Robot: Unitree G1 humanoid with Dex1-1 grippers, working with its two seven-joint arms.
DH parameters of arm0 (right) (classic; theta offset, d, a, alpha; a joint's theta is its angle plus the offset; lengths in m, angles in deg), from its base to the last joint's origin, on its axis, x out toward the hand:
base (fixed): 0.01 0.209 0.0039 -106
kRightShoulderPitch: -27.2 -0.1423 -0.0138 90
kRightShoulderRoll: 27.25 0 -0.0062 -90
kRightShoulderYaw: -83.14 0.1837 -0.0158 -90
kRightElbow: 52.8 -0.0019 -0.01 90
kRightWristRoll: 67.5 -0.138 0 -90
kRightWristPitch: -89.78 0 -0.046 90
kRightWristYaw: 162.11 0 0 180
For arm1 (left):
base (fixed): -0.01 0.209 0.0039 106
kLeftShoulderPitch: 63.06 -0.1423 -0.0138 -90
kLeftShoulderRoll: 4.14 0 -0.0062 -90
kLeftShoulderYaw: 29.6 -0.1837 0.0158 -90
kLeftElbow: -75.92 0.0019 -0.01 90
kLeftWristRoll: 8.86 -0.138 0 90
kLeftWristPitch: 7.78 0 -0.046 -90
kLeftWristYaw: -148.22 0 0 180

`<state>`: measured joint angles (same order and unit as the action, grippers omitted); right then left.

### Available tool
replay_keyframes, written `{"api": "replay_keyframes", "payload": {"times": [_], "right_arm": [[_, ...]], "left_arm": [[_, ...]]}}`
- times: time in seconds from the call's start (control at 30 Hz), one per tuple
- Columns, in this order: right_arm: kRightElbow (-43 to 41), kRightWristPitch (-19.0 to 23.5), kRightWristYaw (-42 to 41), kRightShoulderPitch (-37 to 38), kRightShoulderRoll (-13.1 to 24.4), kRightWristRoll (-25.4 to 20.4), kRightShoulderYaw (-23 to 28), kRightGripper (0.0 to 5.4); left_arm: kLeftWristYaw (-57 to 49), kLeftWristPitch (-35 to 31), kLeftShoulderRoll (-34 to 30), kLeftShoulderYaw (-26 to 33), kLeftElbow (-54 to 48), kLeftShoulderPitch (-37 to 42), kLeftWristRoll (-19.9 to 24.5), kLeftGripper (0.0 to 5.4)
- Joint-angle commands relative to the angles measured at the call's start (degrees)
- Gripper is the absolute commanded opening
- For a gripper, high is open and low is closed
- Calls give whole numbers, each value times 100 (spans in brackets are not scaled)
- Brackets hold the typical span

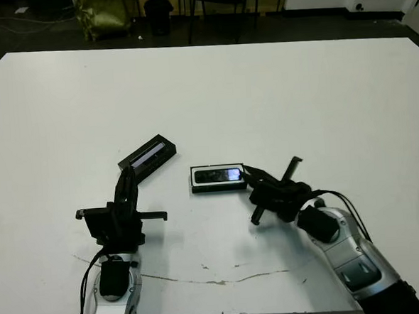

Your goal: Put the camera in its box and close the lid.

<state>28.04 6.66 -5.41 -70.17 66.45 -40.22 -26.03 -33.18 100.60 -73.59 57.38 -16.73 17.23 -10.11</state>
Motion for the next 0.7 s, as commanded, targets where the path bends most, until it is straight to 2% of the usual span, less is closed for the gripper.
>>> {"api": "replay_keyframes", "payload": {"times": [0.03,0.2,0.33,0.37,0.43,0.5,0.6,0.7], "right_arm": [[-66,-118,24,155,138,-244,249,3],[-480,-37,64,271,166,-417,591,3],[-686,-237,259,366,157,-601,908,3],[-777,-183,264,380,168,-603,964,3],[-1155,190,217,441,147,-545,1076,3],[-1324,75,392,565,19,-793,1326,3],[-1163,-606,777,767,-218,-1373,1734,3],[-1042,-903,937,938,-636,-2404,2202,3]], "left_arm": [[-1,-82,-26,12,52,-84,12,0],[6,-90,-34,16,65,-81,15,0],[-7,-111,-43,16,38,-84,-13,0],[-12,-117,-39,19,35,-84,-10,0],[-11,-130,-38,20,26,-85,-10,0],[8,-97,-38,25,41,-84,20,0],[20,-43,-43,31,72,-74,33,0],[-13,-53,-46,32,12,-86,-24,0]]}}
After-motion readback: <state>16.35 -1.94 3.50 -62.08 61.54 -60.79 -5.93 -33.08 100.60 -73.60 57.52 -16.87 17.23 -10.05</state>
